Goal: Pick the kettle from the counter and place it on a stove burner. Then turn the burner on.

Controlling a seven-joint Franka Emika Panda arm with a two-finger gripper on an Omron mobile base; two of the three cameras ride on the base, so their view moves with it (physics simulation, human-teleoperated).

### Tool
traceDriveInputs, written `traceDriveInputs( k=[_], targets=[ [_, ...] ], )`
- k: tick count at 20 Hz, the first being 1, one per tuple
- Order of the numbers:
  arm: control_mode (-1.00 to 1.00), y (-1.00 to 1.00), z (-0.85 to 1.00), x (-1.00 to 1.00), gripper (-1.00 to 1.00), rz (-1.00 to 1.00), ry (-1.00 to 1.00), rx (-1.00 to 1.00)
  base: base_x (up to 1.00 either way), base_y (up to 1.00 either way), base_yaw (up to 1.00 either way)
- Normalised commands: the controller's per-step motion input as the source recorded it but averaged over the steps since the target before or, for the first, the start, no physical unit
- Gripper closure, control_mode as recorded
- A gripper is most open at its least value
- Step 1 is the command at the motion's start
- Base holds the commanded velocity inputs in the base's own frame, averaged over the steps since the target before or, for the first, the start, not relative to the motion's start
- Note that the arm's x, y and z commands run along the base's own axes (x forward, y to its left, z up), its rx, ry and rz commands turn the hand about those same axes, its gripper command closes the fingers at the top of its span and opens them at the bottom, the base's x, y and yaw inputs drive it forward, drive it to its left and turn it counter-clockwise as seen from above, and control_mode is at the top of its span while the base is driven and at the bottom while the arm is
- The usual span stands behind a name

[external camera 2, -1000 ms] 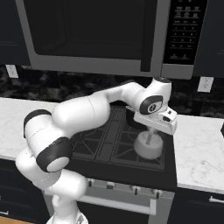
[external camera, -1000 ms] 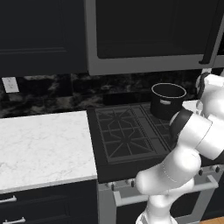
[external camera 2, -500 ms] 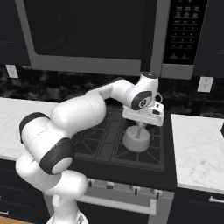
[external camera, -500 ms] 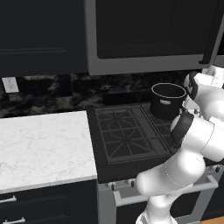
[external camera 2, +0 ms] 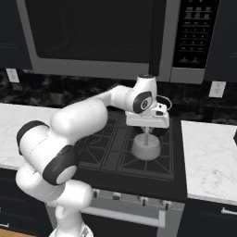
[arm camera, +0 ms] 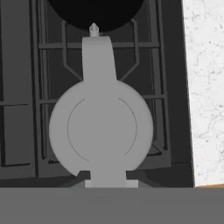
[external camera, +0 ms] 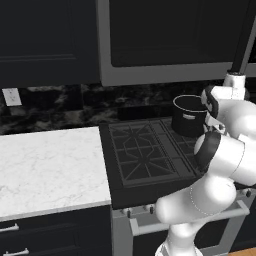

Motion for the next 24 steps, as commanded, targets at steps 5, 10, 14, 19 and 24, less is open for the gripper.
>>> traceDriveInputs(
  k=[5,10,14,19,24],
  targets=[
    [-1.00,0.05,-0.13,0.05,1.00,0.00,-0.01,-0.03,0.00,0.00,0.00],
    [-1.00,0.04,-0.51,0.27,1.00,0.01,0.00,0.00,0.00,0.00,0.00],
    [-1.00,0.00,-0.30,0.15,1.00,0.00,0.00,0.00,0.00,0.00,0.00],
    [-1.00,0.00,0.00,0.12,1.00,0.00,-0.06,-0.06,0.00,0.00,0.00],
    [-1.00,0.00,0.01,0.14,1.00,0.00,-0.04,-0.03,0.00,0.00,0.00]
  ],
)
